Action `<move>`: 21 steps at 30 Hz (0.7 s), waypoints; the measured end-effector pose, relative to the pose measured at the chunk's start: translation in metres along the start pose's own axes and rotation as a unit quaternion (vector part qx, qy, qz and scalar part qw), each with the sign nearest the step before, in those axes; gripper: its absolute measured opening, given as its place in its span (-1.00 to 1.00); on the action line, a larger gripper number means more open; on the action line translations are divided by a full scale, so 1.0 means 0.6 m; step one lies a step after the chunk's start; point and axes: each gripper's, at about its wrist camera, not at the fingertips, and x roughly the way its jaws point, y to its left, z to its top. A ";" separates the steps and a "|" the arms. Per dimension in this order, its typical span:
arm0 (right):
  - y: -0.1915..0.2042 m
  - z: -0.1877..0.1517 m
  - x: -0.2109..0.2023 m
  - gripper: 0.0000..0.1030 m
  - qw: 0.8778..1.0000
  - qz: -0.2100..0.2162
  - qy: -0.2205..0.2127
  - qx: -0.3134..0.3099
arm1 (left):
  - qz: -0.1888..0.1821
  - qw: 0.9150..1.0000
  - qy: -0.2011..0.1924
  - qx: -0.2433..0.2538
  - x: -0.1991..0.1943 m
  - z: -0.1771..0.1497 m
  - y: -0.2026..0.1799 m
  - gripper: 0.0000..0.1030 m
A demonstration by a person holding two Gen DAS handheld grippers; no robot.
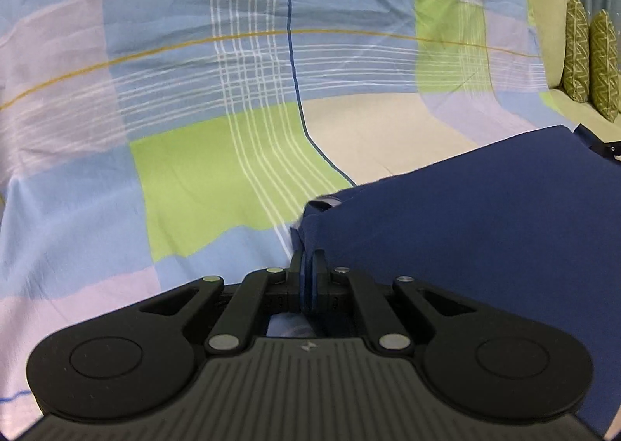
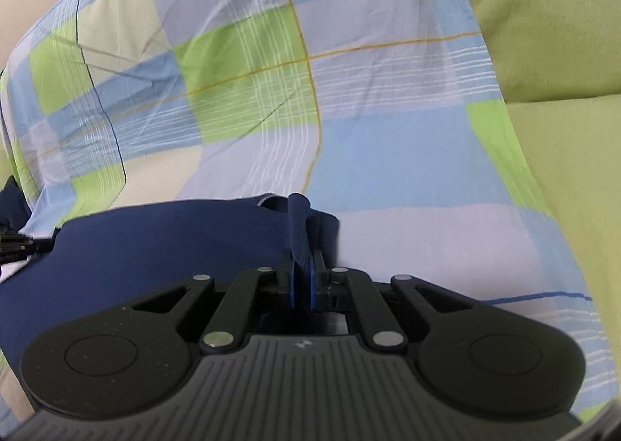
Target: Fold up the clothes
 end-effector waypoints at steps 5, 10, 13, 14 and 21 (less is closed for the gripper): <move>0.011 0.017 -0.050 -0.82 0.996 -0.078 -0.040 -0.015 | 0.060 0.998 -0.025 0.016 -0.070 0.002 0.012 -0.98; 0.138 -0.015 -0.146 -0.62 0.979 -0.039 -0.036 -0.196 | 0.053 0.973 -0.057 0.217 -0.188 -0.056 -0.131 -0.52; 0.229 -0.072 -0.177 -0.46 0.944 -0.018 -0.006 -0.330 | 0.035 0.953 -0.069 0.294 -0.227 -0.097 -0.204 -0.21; 0.249 -0.086 -0.184 -0.39 0.933 -0.018 0.000 -0.359 | 0.031 0.943 -0.075 0.323 -0.240 -0.115 -0.234 -0.21; 0.378 -0.202 -0.191 -0.23 0.817 -0.051 0.014 -0.575 | 0.087 0.870 -0.068 0.481 -0.199 -0.190 -0.350 -0.18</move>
